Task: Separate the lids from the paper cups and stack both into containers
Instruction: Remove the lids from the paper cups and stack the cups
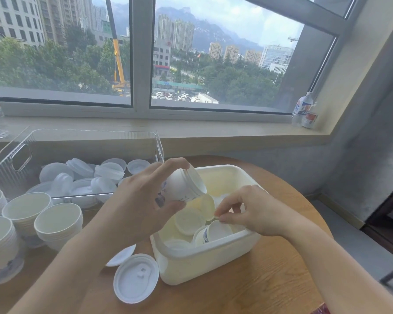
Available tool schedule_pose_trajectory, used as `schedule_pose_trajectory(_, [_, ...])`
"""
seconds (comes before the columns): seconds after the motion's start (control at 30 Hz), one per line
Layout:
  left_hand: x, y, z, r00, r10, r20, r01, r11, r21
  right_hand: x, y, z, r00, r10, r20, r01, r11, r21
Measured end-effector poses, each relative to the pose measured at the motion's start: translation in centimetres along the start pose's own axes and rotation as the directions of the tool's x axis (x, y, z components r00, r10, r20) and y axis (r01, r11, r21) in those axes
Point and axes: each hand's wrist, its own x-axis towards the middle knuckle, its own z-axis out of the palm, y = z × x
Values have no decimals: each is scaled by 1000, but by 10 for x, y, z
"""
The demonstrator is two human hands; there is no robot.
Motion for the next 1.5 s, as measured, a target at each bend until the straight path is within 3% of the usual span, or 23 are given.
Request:
schedule_pose_trajectory(0.2, [2, -2, 1, 1000, -24, 10, 24, 999, -47, 3, -3, 1, 998, -29, -47, 21, 985, -173])
schedule_pose_trajectory(0.33, [3, -2, 1, 999, -39, 28, 40, 998, -47, 2, -1, -1, 987, -38, -156, 16, 990, -139])
schedule_pose_trajectory(0.53, [2, -4, 0, 998, -48, 28, 49, 998, -32, 2, -8, 0, 999, -34, -25, 29, 985, -172])
schedule_pose_trajectory(0.67, [1, -5, -3, 998, -53, 32, 56, 994, -94, 1, -8, 0, 988, 2, -157, -27, 987, -158])
schedule_pose_trajectory(0.73, [1, -6, -3, 998, -55, 18, 57, 994, -93, 1, -5, -2, 941, 17, -339, -53, 994, -98])
schedule_pose_trajectory(0.83, [1, -7, -1, 999, -52, 8, 53, 996, -66, 0, -3, -5, 771, 9, -636, -37, 999, -31])
schedule_pose_trajectory(0.9, [1, -8, 1, 999, -40, 15, 41, 998, -40, 1, -6, -9, 655, 22, -755, -11, 1000, 20])
schedule_pose_trajectory(0.97, [0, -8, 3, 999, -36, 22, 37, 999, -37, 2, -14, -11, 598, 49, -800, 92, 987, 129])
schedule_pose_trajectory(1.07, [0, -8, 5, 999, -36, 23, 37, 999, -29, 2, -30, -7, 643, 25, -765, 258, 934, 248])
schedule_pose_trajectory(1.17, [1, -9, 5, 998, -61, 6, 61, 998, -9, 1, -39, -1, 729, 4, -684, 310, 890, 335])
schedule_pose_trajectory(1.27, [1, -9, 4, 997, -73, -12, 73, 997, 7, -3, -43, -1, 811, 57, -582, 339, 766, 546])
schedule_pose_trajectory(1.5, [2, -12, 5, 1000, -29, 6, 28, 998, 47, -3, -43, -7, 960, 120, -252, 137, 582, 802])
